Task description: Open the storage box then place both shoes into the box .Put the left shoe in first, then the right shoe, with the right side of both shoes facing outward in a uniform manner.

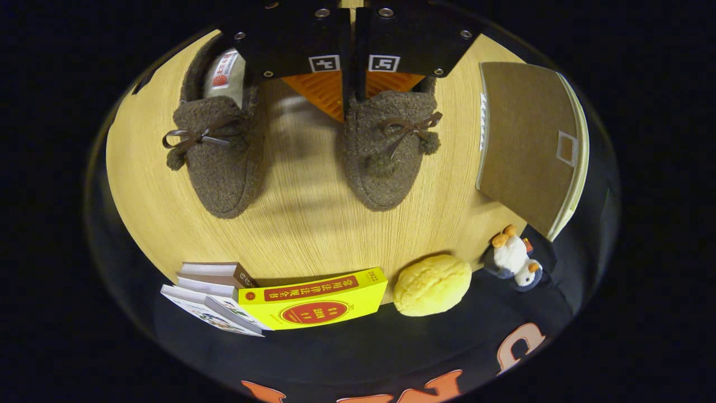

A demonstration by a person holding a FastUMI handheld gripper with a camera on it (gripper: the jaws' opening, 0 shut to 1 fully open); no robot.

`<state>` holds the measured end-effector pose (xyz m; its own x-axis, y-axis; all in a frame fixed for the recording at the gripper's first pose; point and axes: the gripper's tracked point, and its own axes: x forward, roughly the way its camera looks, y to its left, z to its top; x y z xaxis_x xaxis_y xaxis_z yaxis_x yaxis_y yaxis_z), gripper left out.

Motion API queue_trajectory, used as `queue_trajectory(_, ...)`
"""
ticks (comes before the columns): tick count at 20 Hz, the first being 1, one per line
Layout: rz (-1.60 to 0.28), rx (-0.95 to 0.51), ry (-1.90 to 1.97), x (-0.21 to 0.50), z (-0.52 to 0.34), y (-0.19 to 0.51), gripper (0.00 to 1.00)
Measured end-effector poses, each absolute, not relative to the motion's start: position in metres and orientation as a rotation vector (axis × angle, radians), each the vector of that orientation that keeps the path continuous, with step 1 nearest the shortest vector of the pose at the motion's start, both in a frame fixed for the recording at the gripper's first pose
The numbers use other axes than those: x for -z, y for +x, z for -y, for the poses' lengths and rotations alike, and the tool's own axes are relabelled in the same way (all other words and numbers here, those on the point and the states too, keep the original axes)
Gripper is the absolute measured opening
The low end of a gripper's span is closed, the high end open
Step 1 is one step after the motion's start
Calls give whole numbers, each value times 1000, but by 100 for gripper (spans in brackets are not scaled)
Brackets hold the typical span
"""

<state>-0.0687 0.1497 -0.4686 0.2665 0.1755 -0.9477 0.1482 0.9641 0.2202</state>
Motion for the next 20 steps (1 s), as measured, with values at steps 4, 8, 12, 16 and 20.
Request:
queue_trajectory(4, -1297, -50, 336, 424, -171, -67, 4)
queue_trajectory(8, -1220, -96, 398, 360, -203, -44, 4)
queue_trajectory(12, -1172, -175, 451, 304, -253, -28, 4)
queue_trajectory(16, -1153, -243, 455, 276, -309, -19, 4)
queue_trajectory(20, -1165, -288, 442, 271, -361, -17, 4)
